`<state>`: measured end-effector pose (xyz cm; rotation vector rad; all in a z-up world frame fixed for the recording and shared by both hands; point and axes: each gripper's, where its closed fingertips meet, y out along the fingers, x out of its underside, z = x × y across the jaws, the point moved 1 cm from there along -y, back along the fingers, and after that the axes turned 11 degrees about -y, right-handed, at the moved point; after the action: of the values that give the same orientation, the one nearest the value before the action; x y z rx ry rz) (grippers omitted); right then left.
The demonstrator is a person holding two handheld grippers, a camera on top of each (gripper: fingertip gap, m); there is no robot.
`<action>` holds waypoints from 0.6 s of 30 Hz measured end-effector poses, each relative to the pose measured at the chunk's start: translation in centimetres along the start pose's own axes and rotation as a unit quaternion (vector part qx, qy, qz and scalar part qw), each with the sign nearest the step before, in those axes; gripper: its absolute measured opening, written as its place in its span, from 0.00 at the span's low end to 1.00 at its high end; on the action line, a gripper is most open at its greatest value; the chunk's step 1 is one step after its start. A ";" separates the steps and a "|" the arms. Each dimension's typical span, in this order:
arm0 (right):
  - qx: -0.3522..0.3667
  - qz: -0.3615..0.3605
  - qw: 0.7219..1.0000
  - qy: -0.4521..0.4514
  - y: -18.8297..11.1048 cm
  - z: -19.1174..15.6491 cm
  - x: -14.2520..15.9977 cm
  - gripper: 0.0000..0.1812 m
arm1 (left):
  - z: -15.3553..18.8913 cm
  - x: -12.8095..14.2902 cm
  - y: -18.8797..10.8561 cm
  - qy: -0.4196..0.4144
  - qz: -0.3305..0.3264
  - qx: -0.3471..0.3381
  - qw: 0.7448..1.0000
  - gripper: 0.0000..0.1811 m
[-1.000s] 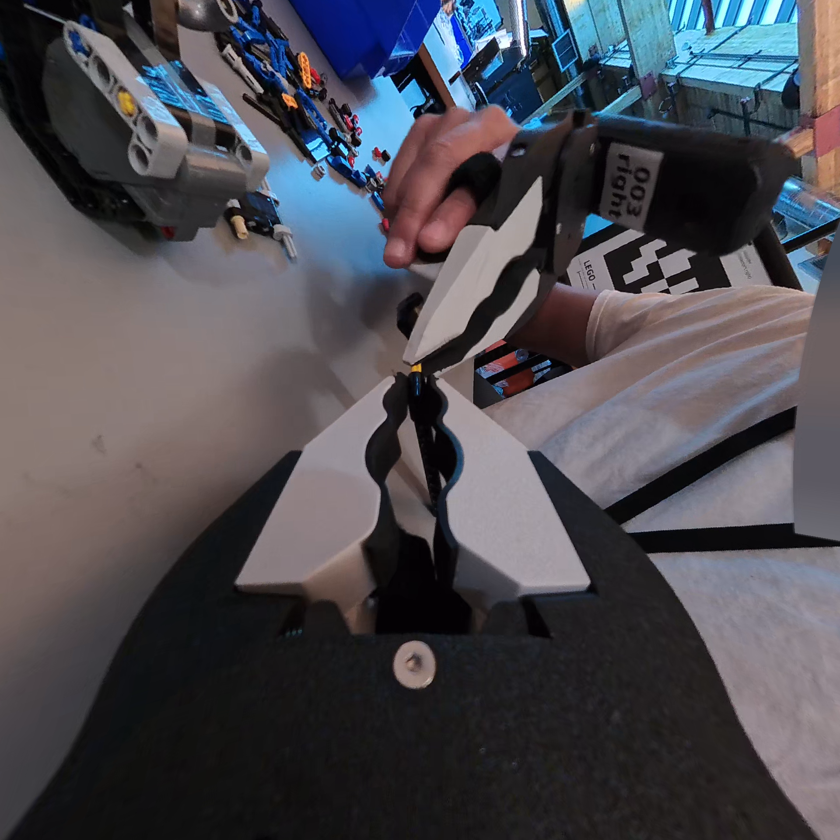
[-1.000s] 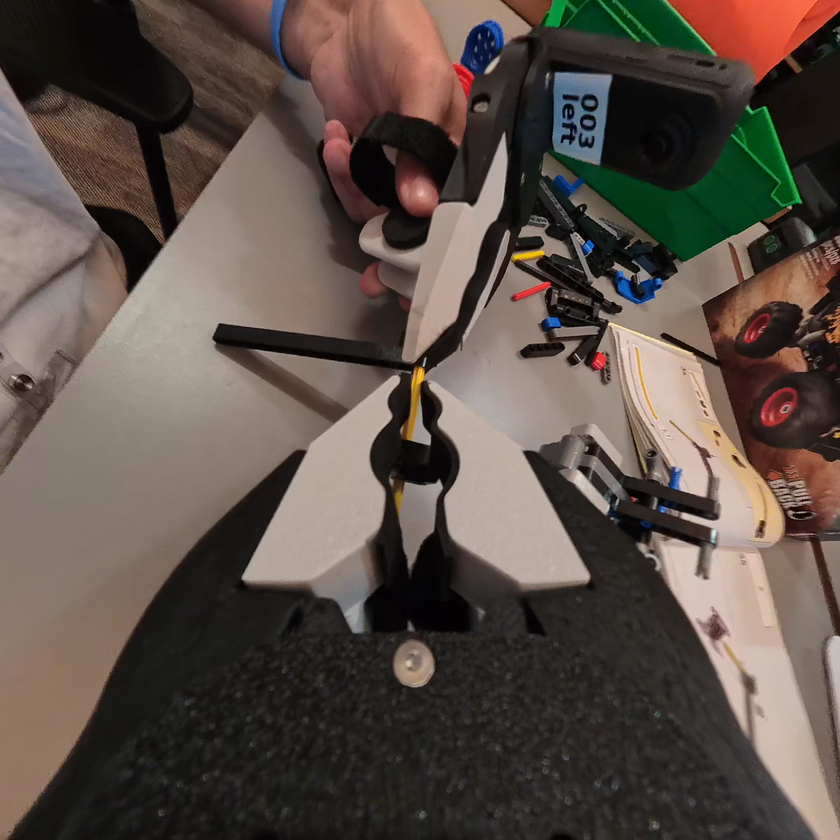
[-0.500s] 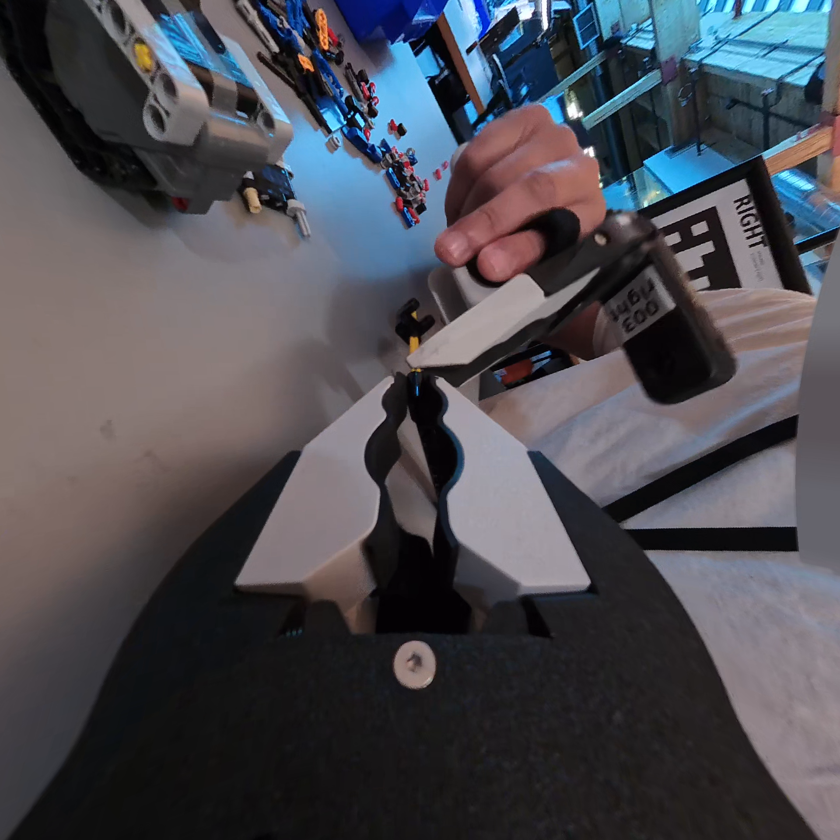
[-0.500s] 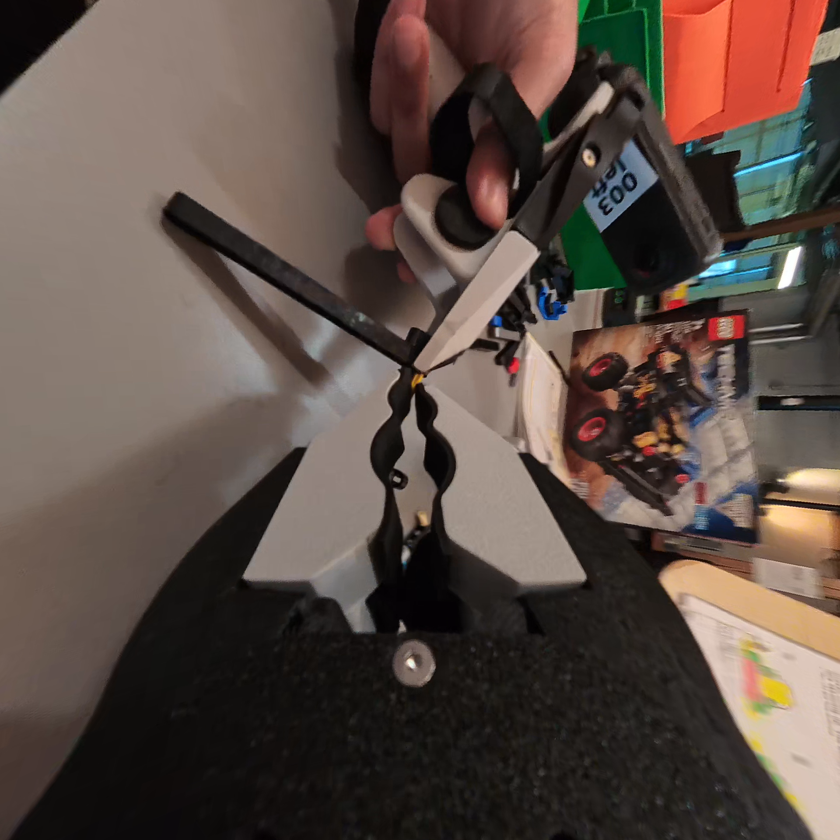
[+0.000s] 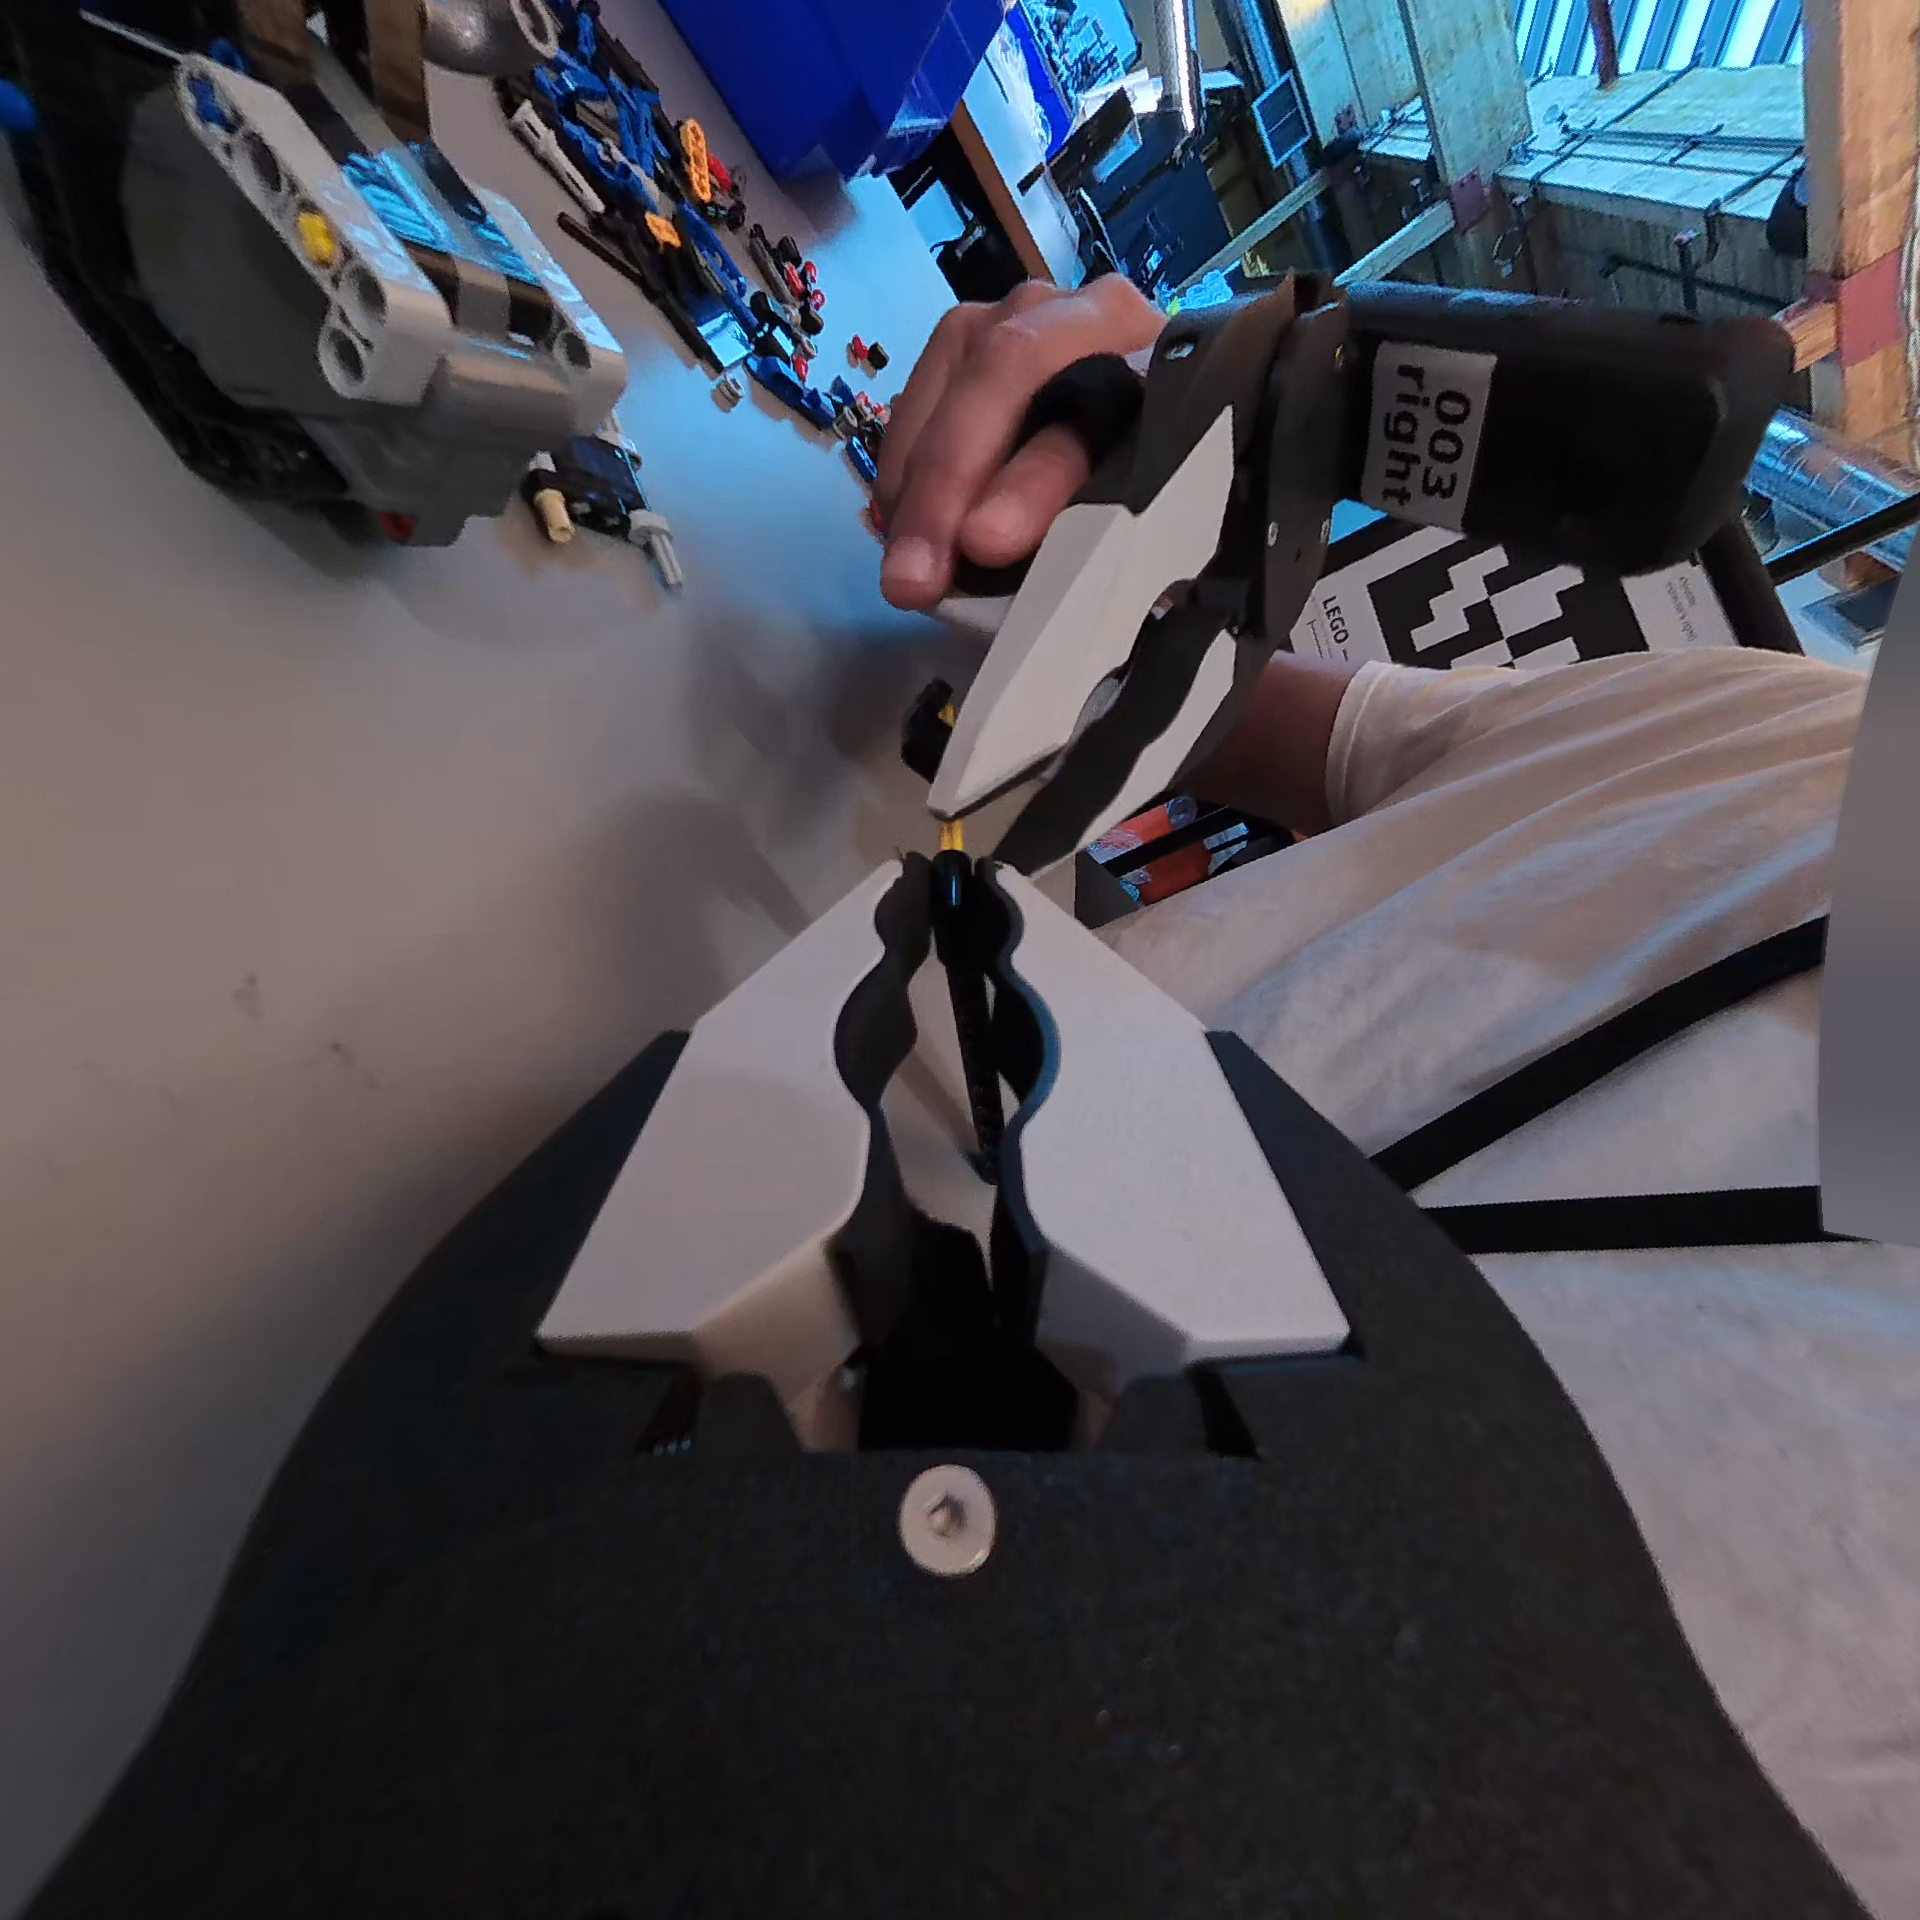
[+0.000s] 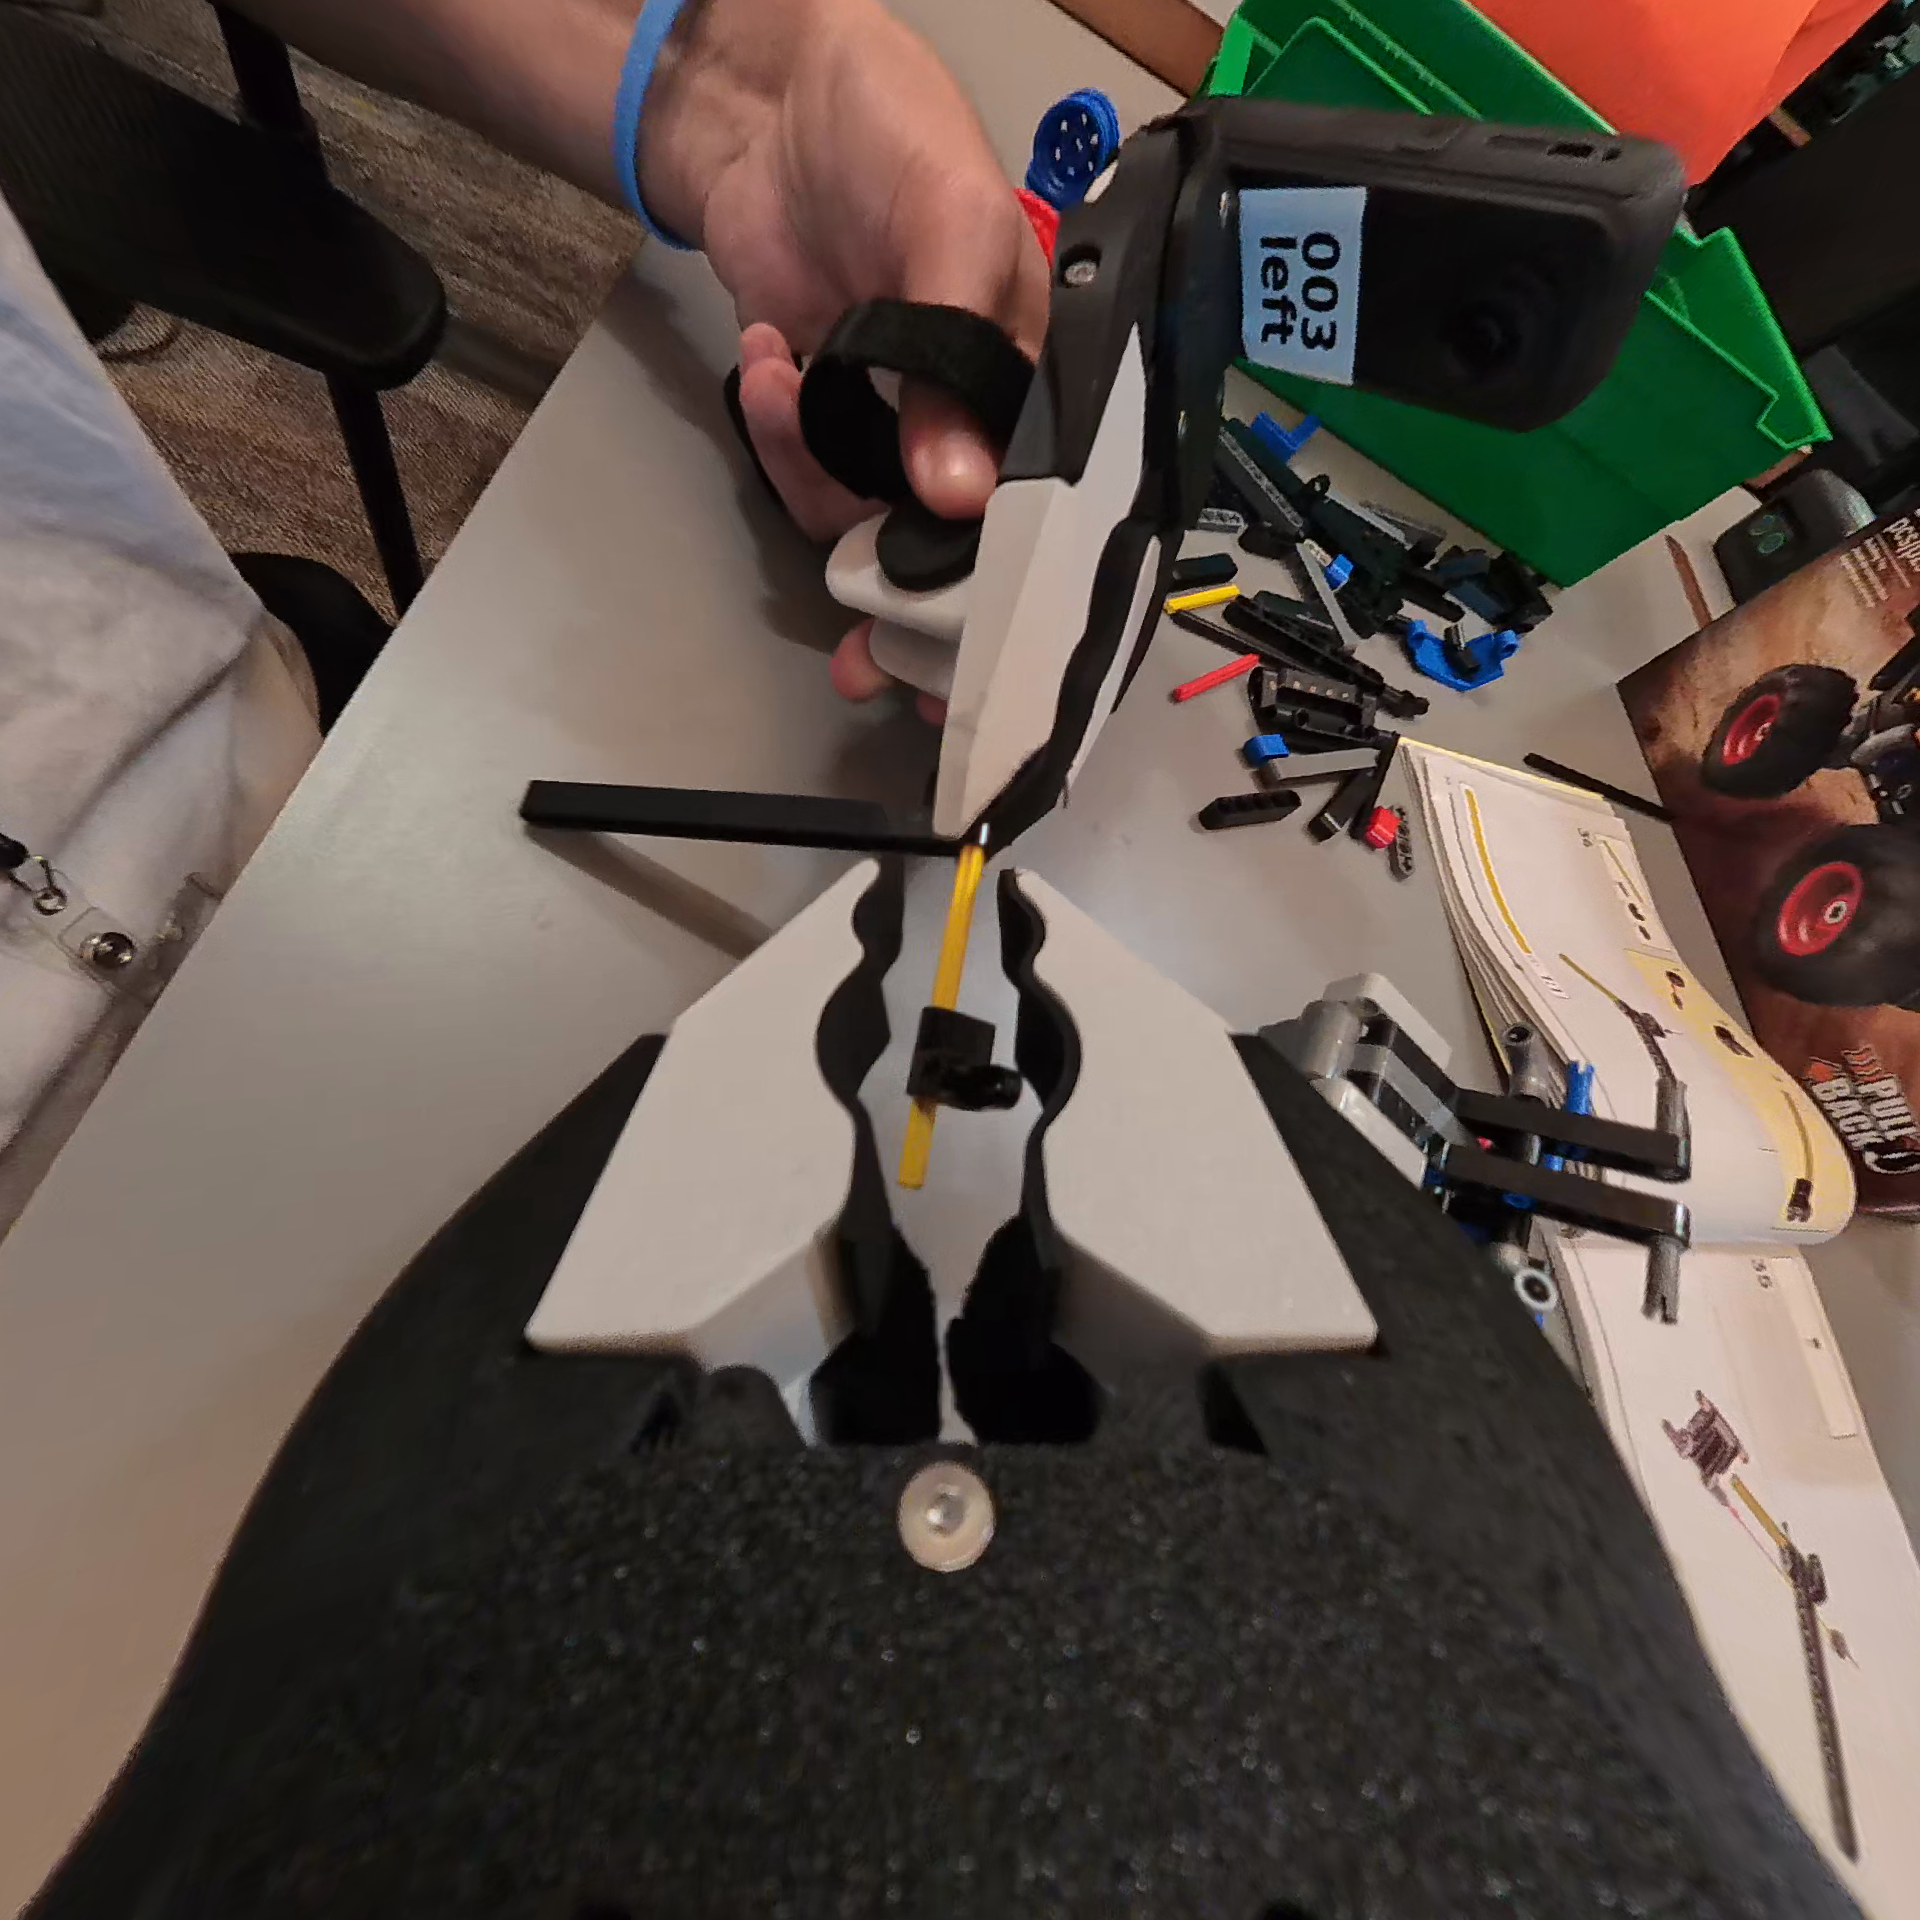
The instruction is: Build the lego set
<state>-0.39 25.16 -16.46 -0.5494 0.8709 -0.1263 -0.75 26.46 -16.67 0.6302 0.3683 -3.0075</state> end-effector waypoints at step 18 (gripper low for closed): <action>0.153 -0.061 0.955 -0.247 -2.1 0.2 1.3 0.08 | 0.6 -0.1 -0.6 -0.003 0.004 0.027 1.000 0.03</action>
<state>0.85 23.04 -16.22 -0.3199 0.3189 -0.2223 -0.92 26.86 -15.99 0.6264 0.2843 -3.0191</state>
